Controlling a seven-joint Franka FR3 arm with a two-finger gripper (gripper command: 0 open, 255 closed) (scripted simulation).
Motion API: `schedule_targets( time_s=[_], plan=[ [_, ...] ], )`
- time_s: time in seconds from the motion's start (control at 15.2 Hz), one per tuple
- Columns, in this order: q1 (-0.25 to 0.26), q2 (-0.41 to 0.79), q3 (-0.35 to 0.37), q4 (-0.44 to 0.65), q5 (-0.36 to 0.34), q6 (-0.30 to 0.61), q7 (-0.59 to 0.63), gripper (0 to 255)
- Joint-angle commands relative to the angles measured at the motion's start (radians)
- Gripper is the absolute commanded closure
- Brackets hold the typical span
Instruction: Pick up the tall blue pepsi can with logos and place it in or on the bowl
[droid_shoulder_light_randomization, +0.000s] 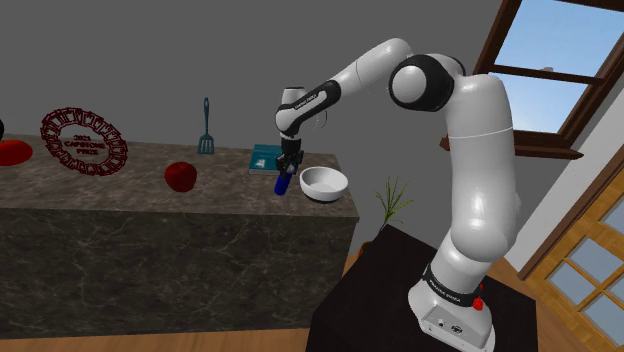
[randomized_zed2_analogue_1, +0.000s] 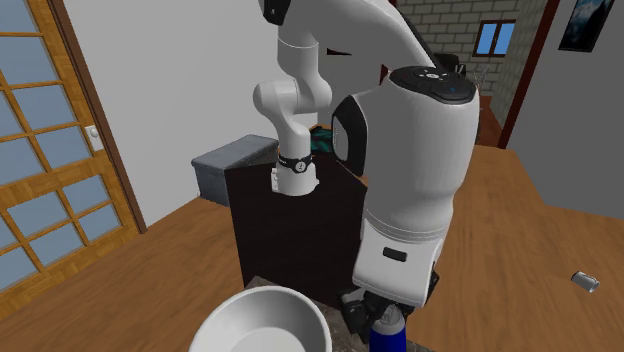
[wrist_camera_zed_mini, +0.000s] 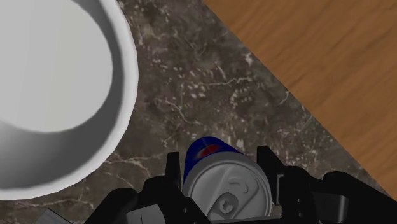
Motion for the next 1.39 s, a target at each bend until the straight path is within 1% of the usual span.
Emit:
schedule_targets(
  time_s=[0.0, 0.66, 1.32],
  plan=[
    [0.001, -0.014, -0.001, 0.010, -0.001, -0.024, 0.001, 255],
    [0.002, -0.080, -0.003, 0.053, -0.006, -0.132, 0.006, 255],
    [0.003, -0.129, -0.005, 0.119, -0.010, -0.247, 0.009, 255]
  ],
)
